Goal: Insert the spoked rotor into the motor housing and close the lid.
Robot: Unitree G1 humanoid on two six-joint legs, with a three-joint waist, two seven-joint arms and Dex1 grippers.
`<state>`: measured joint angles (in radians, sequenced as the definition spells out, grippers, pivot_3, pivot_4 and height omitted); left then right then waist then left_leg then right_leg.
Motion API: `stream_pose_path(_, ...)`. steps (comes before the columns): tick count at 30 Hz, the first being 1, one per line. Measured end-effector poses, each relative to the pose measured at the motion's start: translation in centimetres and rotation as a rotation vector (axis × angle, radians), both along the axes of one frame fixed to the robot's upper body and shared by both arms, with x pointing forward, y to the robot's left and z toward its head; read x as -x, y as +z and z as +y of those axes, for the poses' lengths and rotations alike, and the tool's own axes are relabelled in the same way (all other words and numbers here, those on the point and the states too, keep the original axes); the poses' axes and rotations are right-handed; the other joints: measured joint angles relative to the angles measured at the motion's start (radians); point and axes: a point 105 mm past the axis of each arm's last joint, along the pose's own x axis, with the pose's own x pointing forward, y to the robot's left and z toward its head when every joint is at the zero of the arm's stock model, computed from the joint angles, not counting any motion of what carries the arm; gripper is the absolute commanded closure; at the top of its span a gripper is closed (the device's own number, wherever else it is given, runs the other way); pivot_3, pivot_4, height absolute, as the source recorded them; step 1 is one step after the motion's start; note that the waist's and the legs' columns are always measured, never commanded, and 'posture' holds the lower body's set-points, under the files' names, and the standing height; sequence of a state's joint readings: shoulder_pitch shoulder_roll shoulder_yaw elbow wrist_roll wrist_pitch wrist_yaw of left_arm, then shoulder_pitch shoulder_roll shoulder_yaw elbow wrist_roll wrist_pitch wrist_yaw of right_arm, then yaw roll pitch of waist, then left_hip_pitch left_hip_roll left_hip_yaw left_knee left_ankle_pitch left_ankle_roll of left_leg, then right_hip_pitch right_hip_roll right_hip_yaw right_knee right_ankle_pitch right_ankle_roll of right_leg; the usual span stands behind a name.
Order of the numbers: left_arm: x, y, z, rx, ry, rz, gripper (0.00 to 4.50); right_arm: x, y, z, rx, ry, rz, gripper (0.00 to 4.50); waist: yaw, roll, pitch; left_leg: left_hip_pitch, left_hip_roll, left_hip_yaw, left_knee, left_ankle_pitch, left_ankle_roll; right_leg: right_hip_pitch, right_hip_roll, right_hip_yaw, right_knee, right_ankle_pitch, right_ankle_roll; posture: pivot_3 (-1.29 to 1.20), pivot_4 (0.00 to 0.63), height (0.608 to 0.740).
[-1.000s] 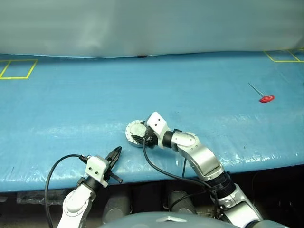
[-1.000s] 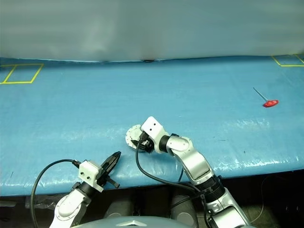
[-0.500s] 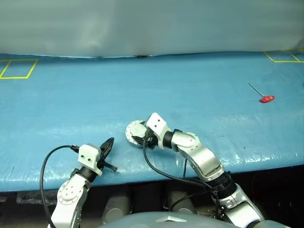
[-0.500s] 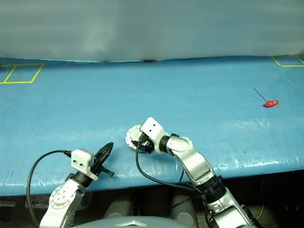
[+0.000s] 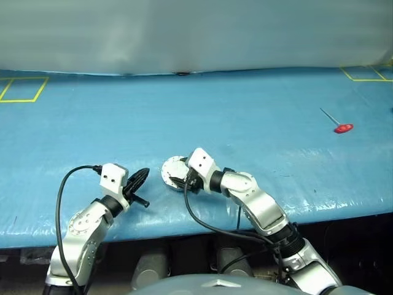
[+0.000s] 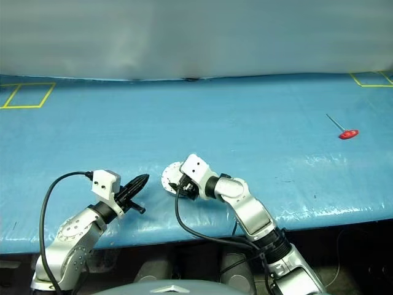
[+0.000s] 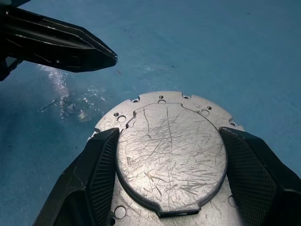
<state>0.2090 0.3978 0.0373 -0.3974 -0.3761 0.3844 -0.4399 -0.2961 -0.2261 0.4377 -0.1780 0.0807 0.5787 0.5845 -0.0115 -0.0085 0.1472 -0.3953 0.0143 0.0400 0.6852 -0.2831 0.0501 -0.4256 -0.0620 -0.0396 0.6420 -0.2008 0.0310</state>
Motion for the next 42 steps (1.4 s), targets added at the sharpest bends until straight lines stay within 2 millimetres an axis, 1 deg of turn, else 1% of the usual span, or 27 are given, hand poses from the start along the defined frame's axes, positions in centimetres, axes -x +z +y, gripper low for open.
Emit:
stream_pose_path(5, -0.1, 0.0, -0.2, -0.001, -0.018, 0.011, 4.5, 0.0, 0.1, 0.1, 0.025, -0.006, 0.018, 1.45, 0.0, -0.001, -0.001, 0.0, 0.0, 0.0, 0.0, 0.0, 0.0, 0.0, 0.0, 0.0, 0.0, 0.0, 0.0, 0.0, 0.15, 0.74)
stream_pose_path(14, -0.3, 0.2, -0.4, -0.003, -0.029, 0.004, 4.5, 0.2, 0.0, 0.6, 0.076, 0.032, -0.066, 1.45, -0.002, -0.001, -0.001, 0.001, 0.0, 0.0, 0.0, 0.0, -0.001, 0.0, 0.0, 0.0, 0.0, 0.0, 0.0, 0.0, 0.15, 0.74)
stream_pose_path(16, -0.3, 0.2, -0.4, -0.005, -0.029, 0.004, 4.5, 0.3, -0.1, 0.7, 0.075, 0.043, -0.09, 1.45, -0.003, -0.001, -0.002, 0.001, 0.0, 0.0, 0.0, 0.001, -0.001, 0.0, 0.0, 0.0, 0.0, -0.001, 0.001, 0.0, 0.15, 0.74)
stream_pose_path(20, -0.2, 0.2, -0.6, -0.003, -0.04, 0.006, 4.5, 0.2, -0.1, 0.8, 0.045, 0.028, -0.076, 1.45, -0.006, -0.002, -0.002, 0.002, 0.001, 0.0, 0.0, 0.001, -0.002, 0.0, 0.001, 0.0, 0.001, -0.001, 0.001, 0.0, 0.15, 0.74)
stream_pose_path(23, 0.2, 0.0, -1.0, 0.006, -0.075, 0.007, 4.5, 0.0, -0.2, 0.8, 0.01, -0.004, -0.019, 1.45, -0.008, -0.002, -0.002, 0.002, 0.002, 0.0, 0.0, 0.002, -0.003, -0.001, 0.002, 0.0, 0.001, -0.001, 0.001, 0.0, 0.15, 0.74)
stream_pose_path(28, 1.4, -0.3, -1.6, 0.002, -0.138, -0.013, 4.5, -0.3, -0.1, 0.9, 0.025, -0.025, 0.024, 1.45, -0.009, -0.002, -0.002, 0.002, 0.002, 0.0, -0.001, 0.002, -0.003, -0.003, 0.001, 0.0, 0.001, 0.0, -0.002, 0.0, 0.15, 0.74)
stream_pose_path(33, 2.1, -0.6, -1.7, 0.013, -0.149, -0.014, 4.5, -0.4, -0.1, 1.2, 0.011, -0.045, 0.05, 1.45, -0.01, -0.001, -0.002, 0.003, 0.005, 0.0, -0.001, 0.002, -0.003, -0.003, -0.001, 0.0, 0.0, -0.002, 0.001, 0.0, 0.15, 0.74)
stream_pose_path(35, 2.3, -0.6, -1.7, 0.018, -0.149, -0.015, 4.5, -0.4, -0.1, 1.2, 0.023, -0.041, 0.031, 1.45, -0.01, -0.001, -0.002, 0.003, 0.006, 0.0, -0.001, 0.002, -0.004, -0.003, 0.0, 0.0, 0.0, -0.002, 0.0, 0.0, 0.15, 0.74)
stream_pose_path(38, 2.8, -0.4, -2.0, 0.043, -0.148, -0.027, 4.5, -0.2, -0.2, 1.4, 0.079, 0.001, -0.058, 1.45, -0.01, 0.0, -0.003, 0.003, 0.006, 0.0, -0.001, 0.002, -0.004, -0.003, 0.0, -0.001, 0.0, -0.003, 0.0, 0.0, 0.15, 0.74)
stream_pose_path(42, 3.6, -0.2, -2.1, 0.054, -0.148, -0.055, 4.5, -0.2, -0.2, 1.4, 0.104, 0.017, -0.111, 1.45, -0.009, 0.0, -0.003, 0.003, 0.006, 0.0, -0.001, 0.002, -0.004, -0.003, 0.0, -0.001, 0.0, -0.003, -0.001, 0.0, 0.15, 0.74)
